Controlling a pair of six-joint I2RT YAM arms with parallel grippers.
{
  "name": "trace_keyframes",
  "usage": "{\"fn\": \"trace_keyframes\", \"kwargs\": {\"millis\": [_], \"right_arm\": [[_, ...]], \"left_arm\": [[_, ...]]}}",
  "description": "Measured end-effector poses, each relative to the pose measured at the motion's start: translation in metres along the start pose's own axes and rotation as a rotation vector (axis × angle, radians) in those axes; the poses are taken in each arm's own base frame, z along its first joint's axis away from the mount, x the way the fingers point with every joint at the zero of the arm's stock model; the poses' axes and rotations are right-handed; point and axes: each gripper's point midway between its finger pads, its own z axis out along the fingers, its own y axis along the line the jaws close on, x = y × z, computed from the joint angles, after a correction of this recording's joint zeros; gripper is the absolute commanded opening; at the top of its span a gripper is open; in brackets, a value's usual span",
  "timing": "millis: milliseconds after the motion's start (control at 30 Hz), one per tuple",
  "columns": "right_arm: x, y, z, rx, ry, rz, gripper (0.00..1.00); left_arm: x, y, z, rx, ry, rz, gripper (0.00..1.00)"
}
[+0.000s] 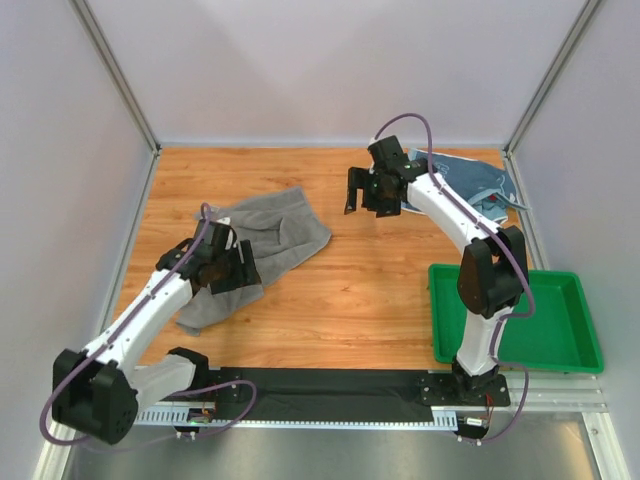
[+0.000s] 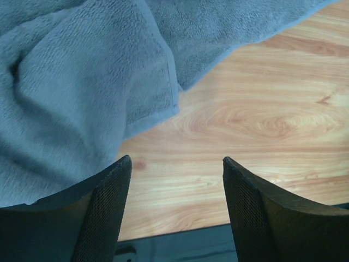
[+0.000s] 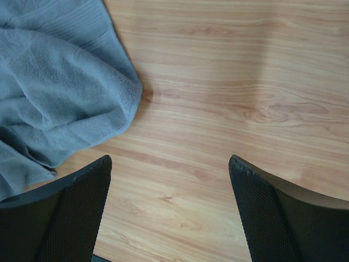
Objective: Roll the towels
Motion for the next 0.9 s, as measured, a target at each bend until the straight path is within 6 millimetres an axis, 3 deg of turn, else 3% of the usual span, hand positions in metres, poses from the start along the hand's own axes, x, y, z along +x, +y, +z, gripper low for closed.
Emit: {"fn": "trace_keyframes", "kwargs": {"millis": [133, 267, 400, 500, 767, 900], "right_arm": [[0.011, 0.011, 0.006, -0.012, 0.023, -0.034, 0.89], [0.024, 0.006, 0.014, 0.000, 0.049, -0.041, 0.89], [0.044, -0.008, 0.024, 0.034, 0.096, -0.041, 0.89], [0.053, -0.014, 0.028, 0.050, 0.115, -0.044, 0.89], [0.064, -0.022, 0.033, 0.065, 0.138, -0.051, 0.89], [0.064, -0.022, 0.034, 0.062, 0.136, -0.057, 0.89]], "left_arm": [[0.002, -0.002, 0.028, -0.020, 0.051, 0.007, 0.74], [0.008, -0.011, 0.047, -0.029, 0.098, 0.047, 0.70], [0.023, -0.014, 0.072, -0.091, 0.175, 0.103, 0.49], [0.031, -0.010, 0.083, -0.138, 0.215, 0.129, 0.50], [0.029, 0.008, 0.089, -0.245, 0.203, 0.152, 0.49], [0.022, 0.012, 0.088, -0.278, 0.177, 0.165, 0.26]]}}
